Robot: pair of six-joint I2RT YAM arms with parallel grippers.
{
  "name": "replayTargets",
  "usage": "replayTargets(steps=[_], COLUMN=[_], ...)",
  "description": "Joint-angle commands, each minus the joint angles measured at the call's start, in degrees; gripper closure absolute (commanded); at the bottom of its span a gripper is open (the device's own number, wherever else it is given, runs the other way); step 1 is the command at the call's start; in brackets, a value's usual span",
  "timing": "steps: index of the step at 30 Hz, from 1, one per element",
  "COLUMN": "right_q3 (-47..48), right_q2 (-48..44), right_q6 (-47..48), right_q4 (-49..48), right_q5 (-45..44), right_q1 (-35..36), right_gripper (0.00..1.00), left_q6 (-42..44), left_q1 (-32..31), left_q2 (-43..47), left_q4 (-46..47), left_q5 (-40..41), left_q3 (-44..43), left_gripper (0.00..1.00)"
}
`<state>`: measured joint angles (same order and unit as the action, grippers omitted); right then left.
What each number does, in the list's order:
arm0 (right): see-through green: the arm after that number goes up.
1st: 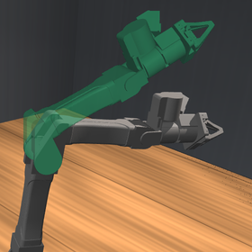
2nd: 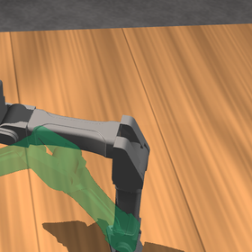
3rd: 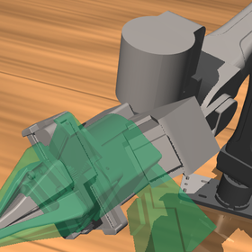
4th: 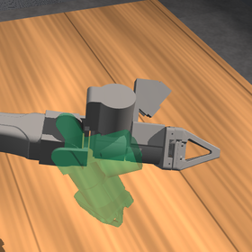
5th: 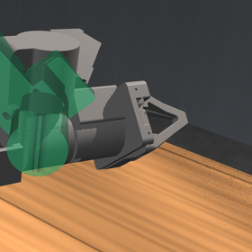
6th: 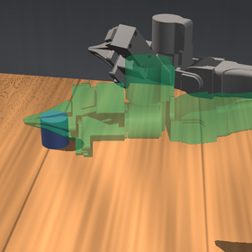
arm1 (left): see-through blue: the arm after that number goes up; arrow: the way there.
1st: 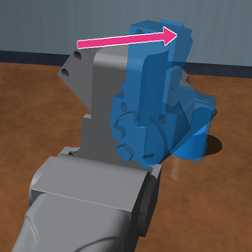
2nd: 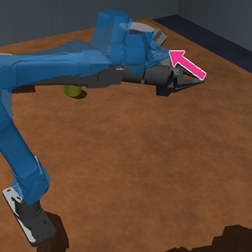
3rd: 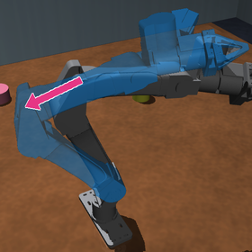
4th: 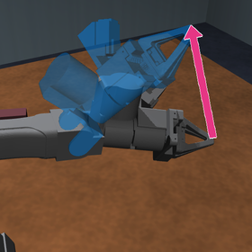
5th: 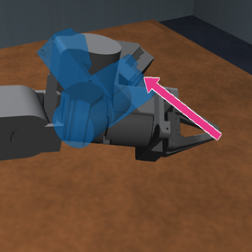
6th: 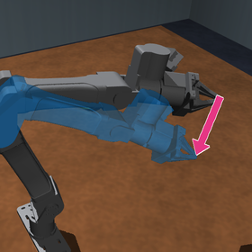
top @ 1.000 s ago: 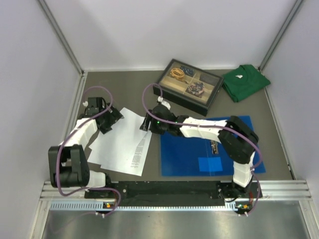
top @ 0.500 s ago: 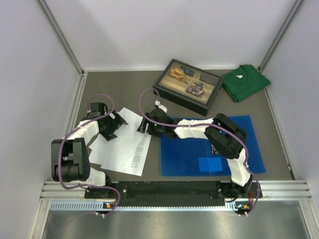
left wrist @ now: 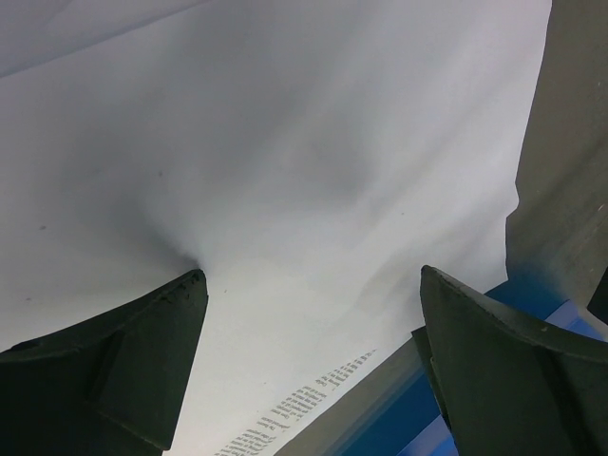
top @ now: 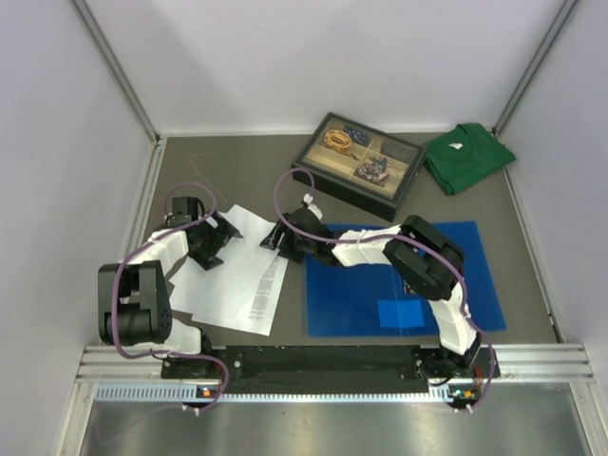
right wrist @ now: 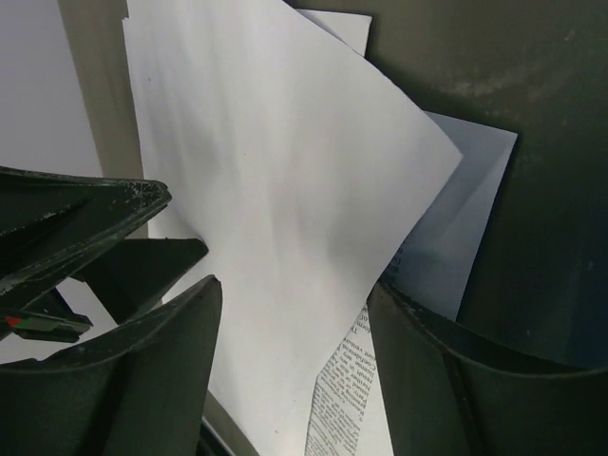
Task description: Put the files into the folder
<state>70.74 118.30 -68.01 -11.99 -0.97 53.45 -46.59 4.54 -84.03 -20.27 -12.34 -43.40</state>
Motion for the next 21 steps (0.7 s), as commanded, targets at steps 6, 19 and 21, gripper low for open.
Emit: replayTargets(steps=[6,19,21], right_q3=[-5.96,-4.65,-2.29], right_q2=[2.02,0.18,-0.35], right_q6=[-6.34,1.90,5.23], right_q4=[-12.42,-9.82,-7.45], right_q5=[-0.96,-3.07,-3.86], right_q1=[-0.19,-0.10,0.51], right_gripper=[0.41,0.87,1.00], left_q6=[0.97,4.39,5.80], left_q1=[0.30,0.39,0.30], left_q2=[-1.40,-1.84,-1.14], left_q4=[-1.96,-3.19,-3.81], left_q5=[2.49,1.70,2.23], left_q3=[0.68,-0.37,-1.16], left_gripper=[0.02,0.02,0.02])
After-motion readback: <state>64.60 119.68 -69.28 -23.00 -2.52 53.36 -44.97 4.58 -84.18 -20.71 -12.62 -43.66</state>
